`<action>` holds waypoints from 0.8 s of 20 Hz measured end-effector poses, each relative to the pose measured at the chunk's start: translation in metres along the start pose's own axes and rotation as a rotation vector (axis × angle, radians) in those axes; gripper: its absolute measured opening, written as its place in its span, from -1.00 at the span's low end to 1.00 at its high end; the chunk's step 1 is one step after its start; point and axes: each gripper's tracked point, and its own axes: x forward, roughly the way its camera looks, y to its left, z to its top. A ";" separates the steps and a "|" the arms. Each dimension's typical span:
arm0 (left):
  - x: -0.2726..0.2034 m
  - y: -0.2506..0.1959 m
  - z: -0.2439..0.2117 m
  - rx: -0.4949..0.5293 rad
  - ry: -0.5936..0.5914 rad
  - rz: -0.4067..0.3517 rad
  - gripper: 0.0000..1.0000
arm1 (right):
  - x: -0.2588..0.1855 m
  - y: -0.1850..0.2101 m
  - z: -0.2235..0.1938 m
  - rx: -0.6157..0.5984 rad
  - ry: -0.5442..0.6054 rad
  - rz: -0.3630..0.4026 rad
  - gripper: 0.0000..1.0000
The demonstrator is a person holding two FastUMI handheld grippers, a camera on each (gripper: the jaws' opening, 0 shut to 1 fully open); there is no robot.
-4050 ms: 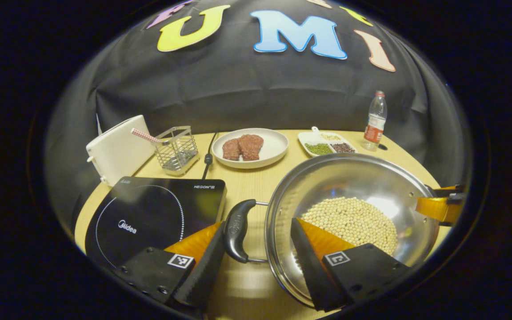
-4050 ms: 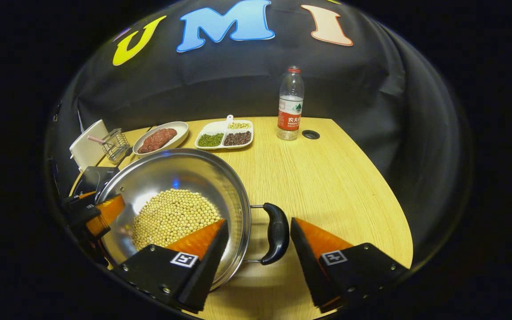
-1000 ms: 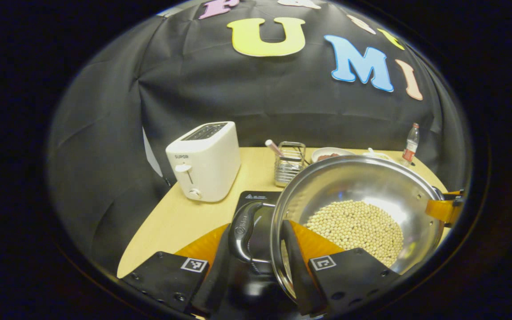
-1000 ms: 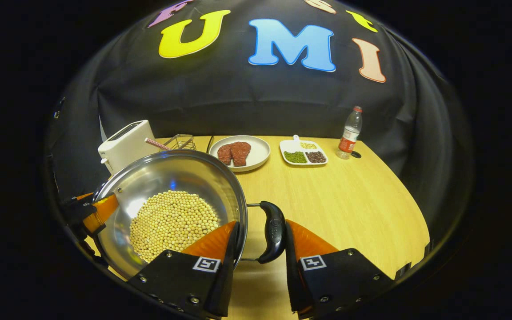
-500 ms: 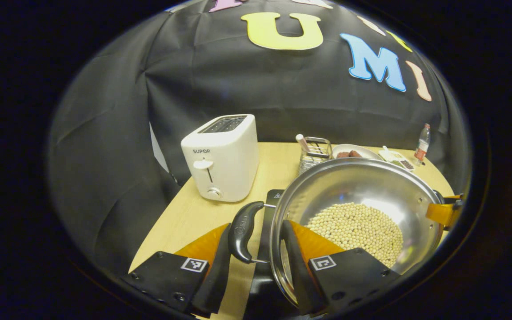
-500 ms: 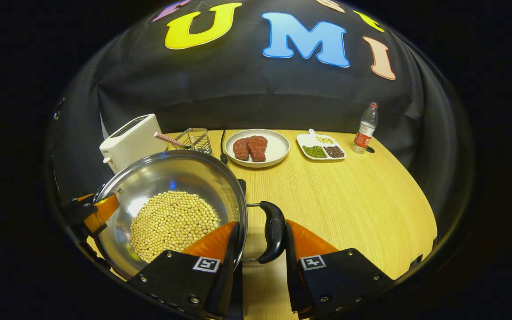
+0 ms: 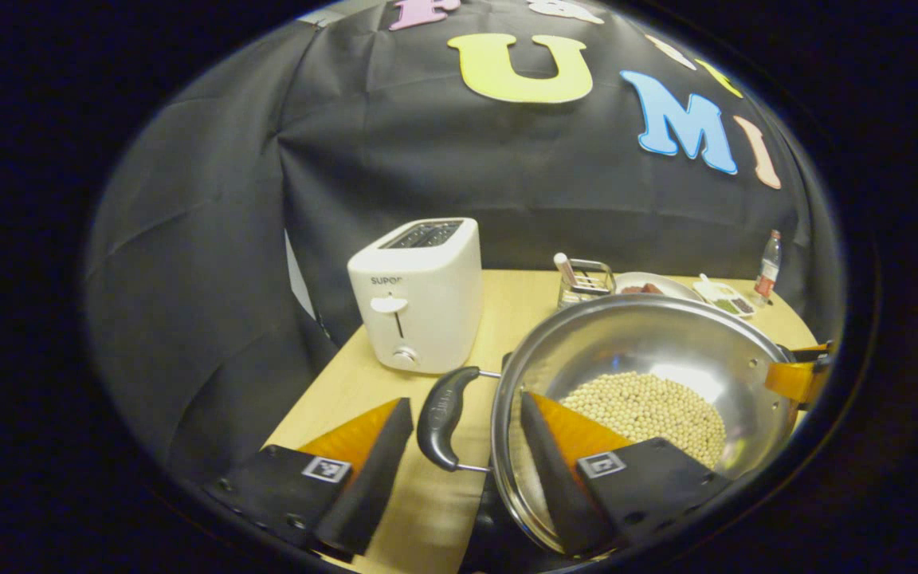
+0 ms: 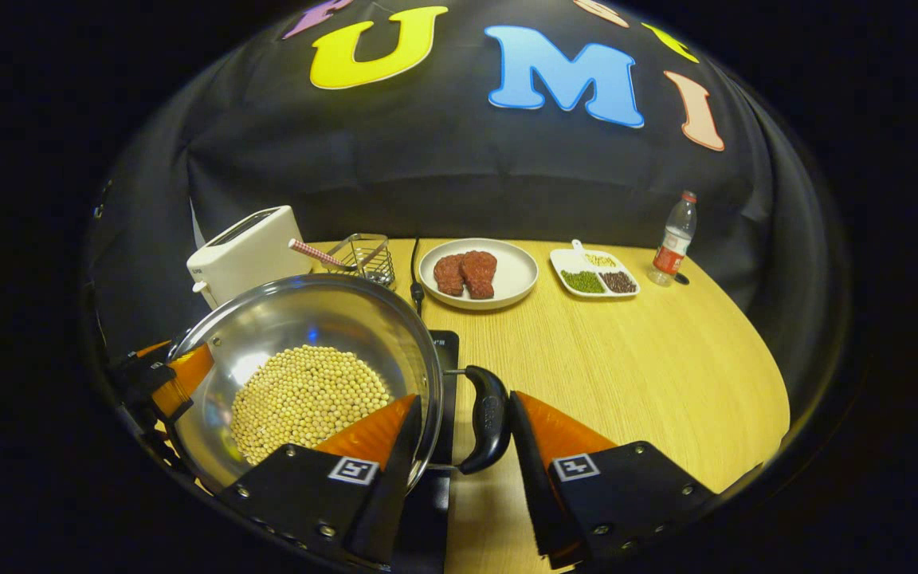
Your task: First push the handle of the pot to place it horizontally, then grasp the pot with both hands and set it on the induction cooktop.
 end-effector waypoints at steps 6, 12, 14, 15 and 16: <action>-0.056 0.001 0.057 -0.021 -0.193 0.076 0.94 | -0.037 -0.036 0.038 -0.019 -0.185 0.010 0.94; -0.152 -0.074 0.115 -0.041 -0.350 0.028 0.94 | -0.118 -0.105 0.075 -0.099 -0.412 -0.003 0.94; -0.183 -0.112 0.133 -0.050 -0.400 0.002 1.00 | -0.148 -0.127 0.080 -0.104 -0.465 0.002 0.94; -0.201 -0.132 0.140 -0.053 -0.422 -0.012 1.00 | -0.163 -0.140 0.081 -0.102 -0.485 0.003 0.94; -0.218 -0.150 0.144 -0.055 -0.438 -0.025 1.00 | -0.175 -0.154 0.080 -0.099 -0.495 0.001 0.94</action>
